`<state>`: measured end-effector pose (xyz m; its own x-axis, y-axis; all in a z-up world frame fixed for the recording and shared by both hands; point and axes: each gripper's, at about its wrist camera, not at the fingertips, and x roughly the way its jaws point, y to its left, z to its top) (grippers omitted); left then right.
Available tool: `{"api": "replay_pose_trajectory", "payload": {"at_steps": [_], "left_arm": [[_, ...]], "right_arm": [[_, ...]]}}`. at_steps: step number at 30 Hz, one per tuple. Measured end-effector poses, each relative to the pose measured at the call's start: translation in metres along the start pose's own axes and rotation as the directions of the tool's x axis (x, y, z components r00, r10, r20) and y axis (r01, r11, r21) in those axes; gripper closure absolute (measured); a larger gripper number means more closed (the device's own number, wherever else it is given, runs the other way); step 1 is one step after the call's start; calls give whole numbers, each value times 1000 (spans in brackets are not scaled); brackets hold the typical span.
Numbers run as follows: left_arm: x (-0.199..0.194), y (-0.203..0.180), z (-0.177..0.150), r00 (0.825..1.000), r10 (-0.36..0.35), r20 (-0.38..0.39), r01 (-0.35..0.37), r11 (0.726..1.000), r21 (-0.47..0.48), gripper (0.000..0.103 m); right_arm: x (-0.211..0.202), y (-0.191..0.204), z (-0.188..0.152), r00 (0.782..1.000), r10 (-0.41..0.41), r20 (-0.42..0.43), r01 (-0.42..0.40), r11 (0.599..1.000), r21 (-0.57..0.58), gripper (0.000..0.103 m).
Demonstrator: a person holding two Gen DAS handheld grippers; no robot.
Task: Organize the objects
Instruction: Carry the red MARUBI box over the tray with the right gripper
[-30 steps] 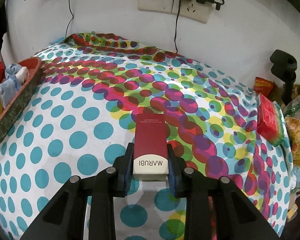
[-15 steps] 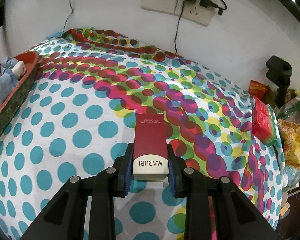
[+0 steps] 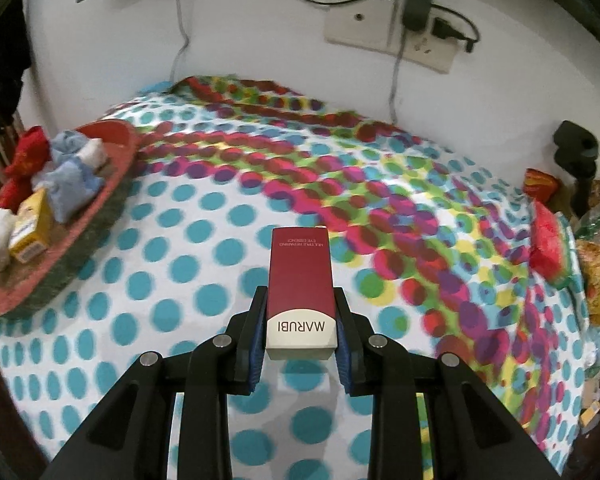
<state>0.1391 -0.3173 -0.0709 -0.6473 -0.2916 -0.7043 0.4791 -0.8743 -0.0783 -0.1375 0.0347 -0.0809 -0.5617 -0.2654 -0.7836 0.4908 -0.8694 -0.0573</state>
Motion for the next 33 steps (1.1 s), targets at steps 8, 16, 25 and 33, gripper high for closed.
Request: {"api": "replay_pose_trajectory", "payload": {"at_steps": [8,16,25,33], "left_arm": [[1,4,0,1000,-2,-7,2,1000,-19,50],[6,5,-1,999,3,-34,-3,1000,-23,50],[12,16,0,998,20,-59,-24,998,-64,48],[22,23,-2,994,31,-104,-40,995,-86,33]], "right_arm": [[-14,42,3,995,103,17,-103,994,-26,76],[-28,107,31,977,206,61,-199,974,-104,76],[-22,201,59,954,296,35,-282,934,-221,76],[8,249,71,951,308,-26,-305,924,-231,76]]}}
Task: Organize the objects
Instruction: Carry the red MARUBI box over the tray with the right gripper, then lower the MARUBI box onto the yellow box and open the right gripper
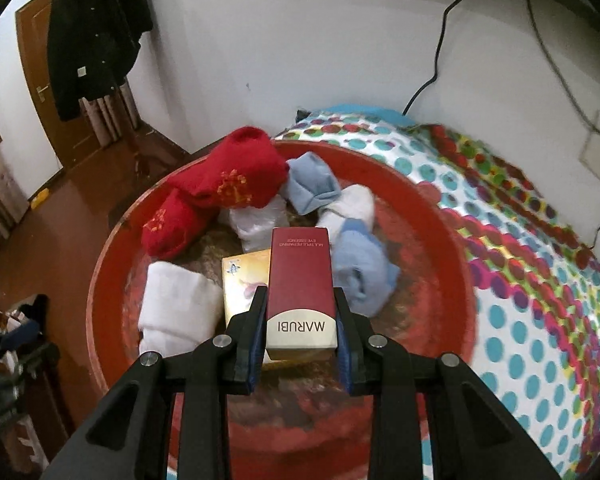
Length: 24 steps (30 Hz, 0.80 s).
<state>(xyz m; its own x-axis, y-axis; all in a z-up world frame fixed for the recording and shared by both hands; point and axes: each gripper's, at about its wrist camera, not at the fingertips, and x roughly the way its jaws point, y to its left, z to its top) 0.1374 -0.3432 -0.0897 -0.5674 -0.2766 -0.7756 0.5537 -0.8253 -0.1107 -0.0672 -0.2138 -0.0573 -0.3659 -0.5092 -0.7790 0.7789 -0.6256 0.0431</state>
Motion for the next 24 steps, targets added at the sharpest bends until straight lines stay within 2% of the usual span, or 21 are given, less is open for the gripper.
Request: {"api": "replay_pose_trajectory", "payload": {"at_steps": [9,17,20,21,22,23,24], "left_arm": [[4,0,0,1000,1,-15,-1,1000,2,31],[6,-2,-1,1000,12,-18,-12,1000,9,31],[8,-2,-2,1000,15,-22,-15,1000,8,30],[8,-2,-2,1000,17,-24,-17,1000,6,30],[10,-3,-3,999,12,-31,-12,1000,8,30],[11,-4,-4,999,8,-36,-8,1000,10,30],[12,-5,-5,999,2,-42,-2,1000,12,30]], "right_arm": [[26,6,8,999,-31,-45,31,999,18,75],[26,9,10,999,-5,-46,7,999,38,72],[18,10,8,999,4,-43,-2,999,49,61],[14,10,7,999,4,-38,-2,998,55,54],[7,10,5,999,-1,-32,4,998,70,46],[2,9,3,999,1,-32,2,996,91,27],[-3,8,1,999,15,-31,-12,993,119,21]]}}
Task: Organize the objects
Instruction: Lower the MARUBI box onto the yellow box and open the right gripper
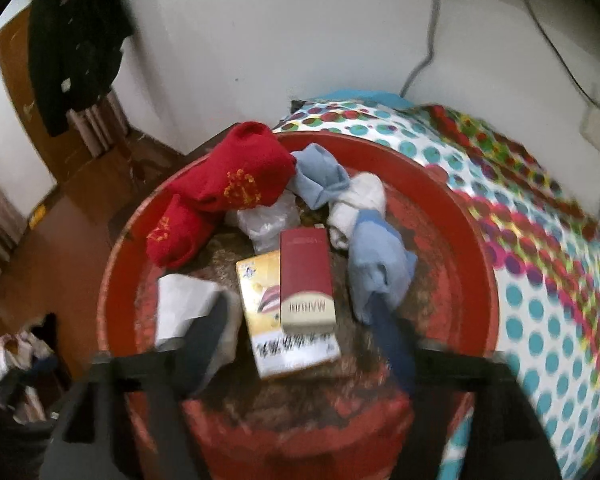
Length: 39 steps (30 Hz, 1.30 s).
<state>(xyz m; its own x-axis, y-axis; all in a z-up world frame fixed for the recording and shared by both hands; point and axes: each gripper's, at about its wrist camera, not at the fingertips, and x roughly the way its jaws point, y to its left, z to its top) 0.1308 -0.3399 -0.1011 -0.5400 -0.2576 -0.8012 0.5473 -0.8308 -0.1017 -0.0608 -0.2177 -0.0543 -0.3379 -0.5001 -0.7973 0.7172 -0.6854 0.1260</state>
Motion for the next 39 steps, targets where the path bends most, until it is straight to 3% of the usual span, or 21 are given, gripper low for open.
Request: {"api": "replay_pose_trajectory", "payload": {"at_steps": [2,4,7,9,14,22,39], "left_arm": [[2,-5,-2,1000,1,-9,-1,1000,10,30],[0,-11,-4,1000,12,-4,-12,999,35,30],[-8,-17,-3,999,29,23,-30,998,59,30],[-15,-19,0,999,30,40,-32,998,52,30],[-29,-28,18,998,29,47,-33,997,74,30],[-47,-59,50,998,10,68,-20,988,152,30],[-32,-89,77,998,41,39,-47,986,161,30]], "right_arm": [[-13,-5,-6,999,47,0,-47,998,50,21],[-23,-6,-11,999,44,-5,-43,997,61,20],[-42,-1,-19,1000,-10,6,10,1000,6,17],[-53,2,-24,998,-66,0,66,997,-38,8],[-75,8,-33,990,-142,-7,140,984,-114,7],[-84,7,-46,990,-128,-56,121,986,-116,2],[-76,21,-53,986,-101,-130,82,986,-142,1]]}}
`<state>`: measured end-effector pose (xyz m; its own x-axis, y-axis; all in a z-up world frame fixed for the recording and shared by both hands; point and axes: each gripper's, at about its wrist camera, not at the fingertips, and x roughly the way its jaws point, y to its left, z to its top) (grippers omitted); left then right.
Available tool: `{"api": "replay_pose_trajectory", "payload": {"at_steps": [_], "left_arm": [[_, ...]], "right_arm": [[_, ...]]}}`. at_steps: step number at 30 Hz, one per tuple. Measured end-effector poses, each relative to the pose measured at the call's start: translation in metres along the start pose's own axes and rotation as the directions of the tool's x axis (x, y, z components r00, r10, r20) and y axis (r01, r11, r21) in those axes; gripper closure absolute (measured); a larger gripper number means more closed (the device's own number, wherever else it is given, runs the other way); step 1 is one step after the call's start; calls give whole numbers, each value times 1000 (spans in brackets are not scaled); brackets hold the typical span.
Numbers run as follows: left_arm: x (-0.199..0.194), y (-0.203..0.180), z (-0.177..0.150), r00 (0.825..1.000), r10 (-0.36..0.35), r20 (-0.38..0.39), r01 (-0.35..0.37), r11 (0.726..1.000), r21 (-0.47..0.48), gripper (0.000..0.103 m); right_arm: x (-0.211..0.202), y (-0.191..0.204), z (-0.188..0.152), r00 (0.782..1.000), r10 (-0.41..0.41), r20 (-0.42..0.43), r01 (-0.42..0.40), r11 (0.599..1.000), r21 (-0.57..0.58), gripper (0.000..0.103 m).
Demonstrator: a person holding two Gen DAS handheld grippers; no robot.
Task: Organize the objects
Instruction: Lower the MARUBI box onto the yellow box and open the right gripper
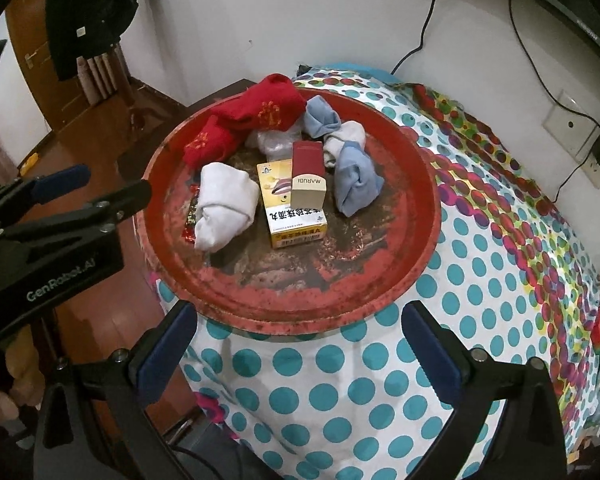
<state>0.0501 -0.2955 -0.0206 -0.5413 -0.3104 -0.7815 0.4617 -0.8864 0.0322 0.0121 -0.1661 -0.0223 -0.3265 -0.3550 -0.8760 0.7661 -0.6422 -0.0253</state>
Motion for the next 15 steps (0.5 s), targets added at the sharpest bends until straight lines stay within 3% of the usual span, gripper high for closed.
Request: {"api": "replay_pose_trajectory", "payload": {"at_steps": [4,10,15], "left_arm": [[4,1,1,999,-47,-3,47,999,-26,30],[-5,-9,0,997,-71,39,70,997,23,30],[-6,-14,-1,994,-109,16,109,994,22,30]], "right_arm": [[3,-3,2,1000,4,-11,-4,1000,11,1],[12,-8,-1,999,-8,-38,9,1000,20,1],[13,-11,-2,999,-5,-45,6,1000,28,1]]}}
